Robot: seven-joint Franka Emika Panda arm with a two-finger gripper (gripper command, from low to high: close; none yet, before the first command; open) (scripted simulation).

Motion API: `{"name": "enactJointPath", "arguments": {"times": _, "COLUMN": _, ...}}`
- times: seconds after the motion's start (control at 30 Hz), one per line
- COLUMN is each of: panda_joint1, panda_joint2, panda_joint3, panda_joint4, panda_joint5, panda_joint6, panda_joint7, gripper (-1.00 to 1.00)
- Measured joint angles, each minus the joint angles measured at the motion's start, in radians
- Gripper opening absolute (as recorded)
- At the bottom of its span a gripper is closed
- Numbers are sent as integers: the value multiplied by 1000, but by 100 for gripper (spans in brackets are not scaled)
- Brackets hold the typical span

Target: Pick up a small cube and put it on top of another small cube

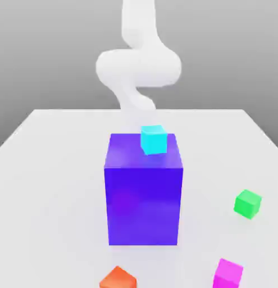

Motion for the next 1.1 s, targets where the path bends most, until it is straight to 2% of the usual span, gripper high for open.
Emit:
{"name": "enactJointPath", "arguments": {"times": 0.3, "panda_joint1": 139, "panda_joint2": 333, "panda_joint3": -34, "panda_joint4": -6, "panda_joint5": 56, "panda_joint6": 104, "panda_joint7": -248, "gripper": 0}}
{"name": "enactJointPath", "arguments": {"times": 0.6, "panda_joint1": 229, "panda_joint2": 659, "panda_joint3": -10, "panda_joint4": -13, "panda_joint5": 91, "panda_joint6": 207, "panda_joint7": -477, "gripper": 0}}
{"name": "enactJointPath", "arguments": {"times": 0.77, "panda_joint1": 265, "panda_joint2": 838, "panda_joint3": 9, "panda_joint4": -17, "panda_joint5": 67, "panda_joint6": 267, "panda_joint7": -573, "gripper": 0}}
{"name": "enactJointPath", "arguments": {"times": 0.93, "panda_joint1": 294, "panda_joint2": 1015, "panda_joint3": 23, "panda_joint4": -22, "panda_joint5": -2, "panda_joint6": 326, "panda_joint7": -638, "gripper": 0}}
{"name": "enactJointPath", "arguments": {"times": 1.07, "panda_joint1": 305, "panda_joint2": 1159, "panda_joint3": 21, "panda_joint4": 1, "panda_joint5": -20, "panda_joint6": 425, "panda_joint7": -647, "gripper": 0}}
{"name": "enactJointPath", "arguments": {"times": 1.1, "panda_joint1": 305, "panda_joint2": 1196, "panda_joint3": 20, "panda_joint4": 9, "panda_joint5": -21, "panda_joint6": 453, "panda_joint7": -647, "gripper": -100}}
